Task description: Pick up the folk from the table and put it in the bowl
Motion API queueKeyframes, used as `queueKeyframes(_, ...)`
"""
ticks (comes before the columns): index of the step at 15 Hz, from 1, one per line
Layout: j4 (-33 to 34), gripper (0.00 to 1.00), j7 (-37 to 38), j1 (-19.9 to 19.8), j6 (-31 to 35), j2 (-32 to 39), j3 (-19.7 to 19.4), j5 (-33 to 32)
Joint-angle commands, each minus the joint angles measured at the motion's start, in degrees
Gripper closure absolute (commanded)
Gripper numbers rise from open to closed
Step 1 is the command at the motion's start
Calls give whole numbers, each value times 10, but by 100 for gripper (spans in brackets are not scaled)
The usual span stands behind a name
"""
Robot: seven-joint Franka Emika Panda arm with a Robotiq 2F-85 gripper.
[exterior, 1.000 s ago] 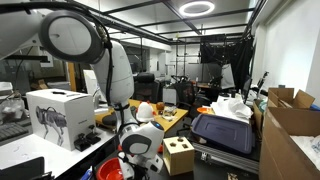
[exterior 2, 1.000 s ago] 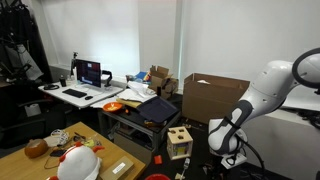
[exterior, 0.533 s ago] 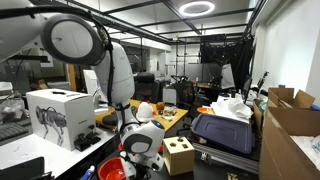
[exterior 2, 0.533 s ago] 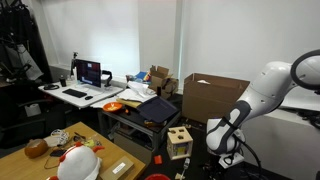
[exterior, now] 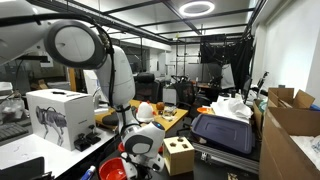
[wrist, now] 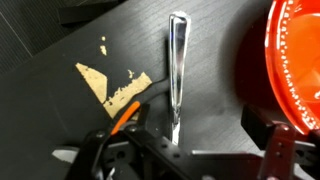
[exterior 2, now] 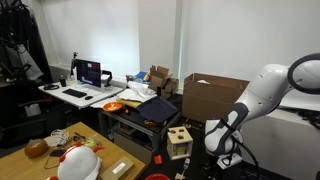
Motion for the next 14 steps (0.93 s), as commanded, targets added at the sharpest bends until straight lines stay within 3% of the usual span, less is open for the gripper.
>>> queueKeyframes(1,17,37,10,10,-5,10,-7,2)
queueKeyframes(9,21,99,11,10,-5,7,-12,2)
queueKeyframes(14,17,98,10,11,-3,-3,-15,0)
